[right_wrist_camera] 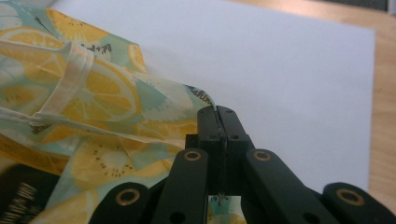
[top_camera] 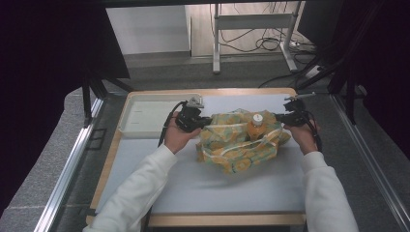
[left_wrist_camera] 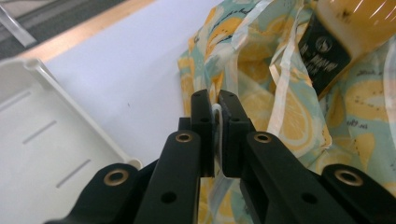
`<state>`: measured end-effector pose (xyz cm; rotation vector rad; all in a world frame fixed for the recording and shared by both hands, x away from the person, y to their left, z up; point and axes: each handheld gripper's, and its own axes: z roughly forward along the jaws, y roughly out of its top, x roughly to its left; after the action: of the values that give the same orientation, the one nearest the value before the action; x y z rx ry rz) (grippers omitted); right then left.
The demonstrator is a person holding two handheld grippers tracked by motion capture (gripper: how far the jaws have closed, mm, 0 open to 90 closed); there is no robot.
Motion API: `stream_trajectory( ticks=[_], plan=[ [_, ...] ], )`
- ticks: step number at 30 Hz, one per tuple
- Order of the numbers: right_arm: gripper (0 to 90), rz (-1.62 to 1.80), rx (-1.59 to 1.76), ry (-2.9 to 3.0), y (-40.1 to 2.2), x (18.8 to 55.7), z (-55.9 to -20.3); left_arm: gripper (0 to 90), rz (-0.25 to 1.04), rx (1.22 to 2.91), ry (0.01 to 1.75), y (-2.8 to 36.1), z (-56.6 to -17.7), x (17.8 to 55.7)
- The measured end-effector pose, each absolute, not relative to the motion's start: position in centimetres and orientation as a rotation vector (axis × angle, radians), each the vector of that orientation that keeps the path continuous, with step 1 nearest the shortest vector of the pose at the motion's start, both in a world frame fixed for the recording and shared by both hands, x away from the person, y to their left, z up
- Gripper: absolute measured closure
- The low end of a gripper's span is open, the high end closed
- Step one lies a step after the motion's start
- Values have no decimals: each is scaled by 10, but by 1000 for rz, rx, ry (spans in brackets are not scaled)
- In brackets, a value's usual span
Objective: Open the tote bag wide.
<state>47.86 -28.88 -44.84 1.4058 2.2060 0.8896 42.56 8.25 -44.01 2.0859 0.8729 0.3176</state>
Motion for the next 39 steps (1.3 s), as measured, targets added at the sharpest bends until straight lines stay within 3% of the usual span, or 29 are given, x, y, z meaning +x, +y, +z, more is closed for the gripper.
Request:
stream_trajectory(
  ticks=[17, 29, 33, 36, 37, 39],
  plan=[
    [889, 776, 1443, 2272, -295, 470, -496, 863, 254, 2176, 911, 64, -486, 427],
    [878, 791, 1434, 2273, -295, 464, -505, 858, 226, 2202, 916, 60, -501, 425],
    [843, 802, 1437, 2264, -297, 462, -503, 849, 219, 2187, 919, 63, -499, 425],
    [777, 814, 1406, 2266, -298, 460, -497, 789, 234, 2175, 913, 65, -496, 424],
    [694, 814, 1379, 2265, -298, 458, -492, 753, 246, 2160, 910, 67, -493, 423],
    [619, 828, 1359, 2252, -298, 455, -487, 674, 250, 2121, 903, 71, -489, 421]
  ],
)
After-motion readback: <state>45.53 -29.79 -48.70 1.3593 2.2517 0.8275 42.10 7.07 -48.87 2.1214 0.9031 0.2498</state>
